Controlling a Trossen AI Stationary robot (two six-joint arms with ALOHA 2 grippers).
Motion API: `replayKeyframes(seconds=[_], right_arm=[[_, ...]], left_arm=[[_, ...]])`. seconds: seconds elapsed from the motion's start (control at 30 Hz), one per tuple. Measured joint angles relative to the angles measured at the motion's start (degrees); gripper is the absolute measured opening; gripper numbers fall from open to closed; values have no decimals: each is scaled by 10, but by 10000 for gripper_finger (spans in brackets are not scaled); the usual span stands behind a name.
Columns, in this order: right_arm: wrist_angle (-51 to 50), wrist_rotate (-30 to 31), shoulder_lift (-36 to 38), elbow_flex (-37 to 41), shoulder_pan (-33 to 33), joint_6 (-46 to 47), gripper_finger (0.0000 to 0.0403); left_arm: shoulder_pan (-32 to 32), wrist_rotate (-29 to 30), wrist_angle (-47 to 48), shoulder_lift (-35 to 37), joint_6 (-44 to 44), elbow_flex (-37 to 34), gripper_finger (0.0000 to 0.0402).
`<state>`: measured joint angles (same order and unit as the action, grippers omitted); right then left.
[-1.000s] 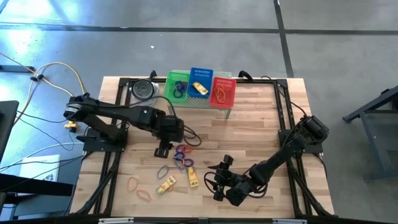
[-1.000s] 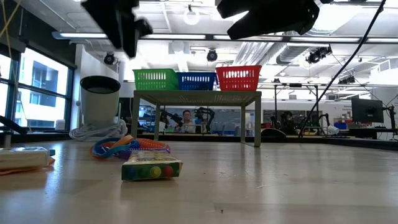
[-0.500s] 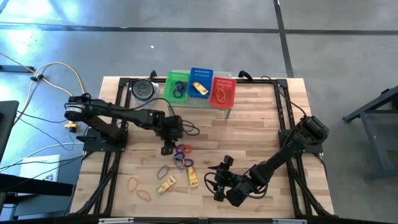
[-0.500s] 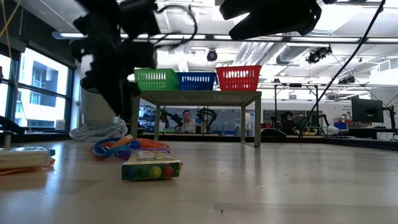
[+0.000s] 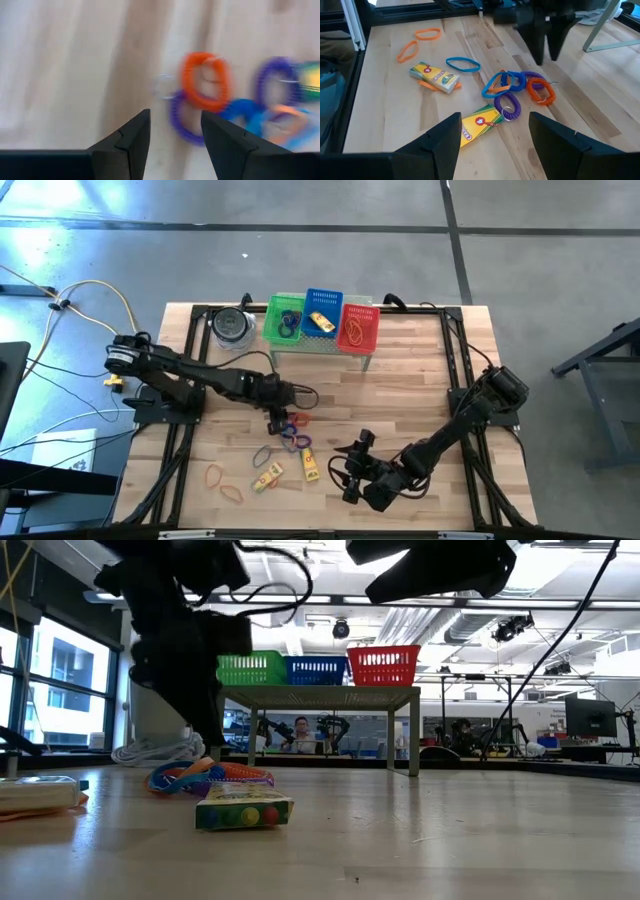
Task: Pick & Place Office Desk Supplies
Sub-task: Put the violet spring keychain into green bin on the shelf
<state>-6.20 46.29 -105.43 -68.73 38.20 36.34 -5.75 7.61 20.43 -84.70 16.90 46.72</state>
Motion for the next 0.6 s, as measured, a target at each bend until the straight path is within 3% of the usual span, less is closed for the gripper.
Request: replayKeyframes(seconds=[0.13, 0.37, 0.6], right_arm=[[-1, 0, 0, 0, 0, -5, 220], [-10, -7, 0, 0, 0, -19, 220], [-17, -15, 0, 0, -1, -20, 220]], left_arm=[[-28, 73, 0, -15, 28, 0, 169], [-61, 83, -42, -31, 79, 0, 169], [-66, 136, -24, -48, 141, 0, 169]])
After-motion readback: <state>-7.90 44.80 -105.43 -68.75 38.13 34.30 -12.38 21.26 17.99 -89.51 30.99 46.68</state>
